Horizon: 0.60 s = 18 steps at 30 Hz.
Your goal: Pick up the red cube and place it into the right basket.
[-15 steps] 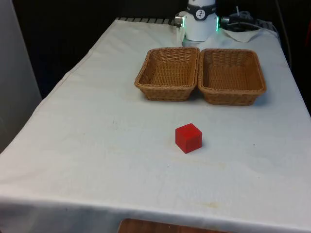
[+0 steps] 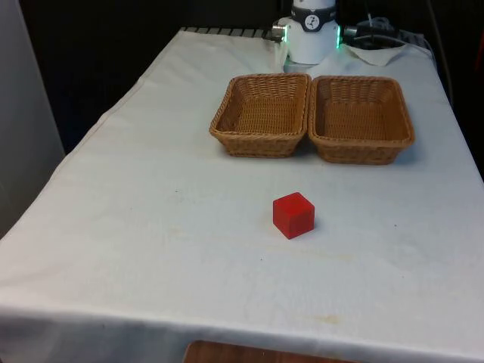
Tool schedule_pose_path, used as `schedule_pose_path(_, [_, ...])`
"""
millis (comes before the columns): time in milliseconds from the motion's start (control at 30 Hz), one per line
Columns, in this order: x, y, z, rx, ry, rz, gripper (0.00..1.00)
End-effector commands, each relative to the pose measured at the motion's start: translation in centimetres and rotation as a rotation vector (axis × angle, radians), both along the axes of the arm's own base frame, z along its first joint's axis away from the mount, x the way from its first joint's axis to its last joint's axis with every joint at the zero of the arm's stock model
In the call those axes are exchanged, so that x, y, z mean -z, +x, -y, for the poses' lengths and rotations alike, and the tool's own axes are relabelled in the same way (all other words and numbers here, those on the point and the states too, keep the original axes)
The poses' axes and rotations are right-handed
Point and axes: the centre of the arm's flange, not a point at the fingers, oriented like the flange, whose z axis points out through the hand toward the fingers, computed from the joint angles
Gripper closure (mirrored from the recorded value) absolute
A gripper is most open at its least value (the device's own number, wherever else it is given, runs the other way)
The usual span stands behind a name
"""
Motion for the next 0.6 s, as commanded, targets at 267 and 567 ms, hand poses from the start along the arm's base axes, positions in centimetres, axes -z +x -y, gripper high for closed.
schedule_pose_path(267, [2.8,1.7,0.0,0.048,0.027,0.011,0.00])
schedule_pose_path(567, [4.3,3.5,-1.1,0.078,0.017,0.026,0.00])
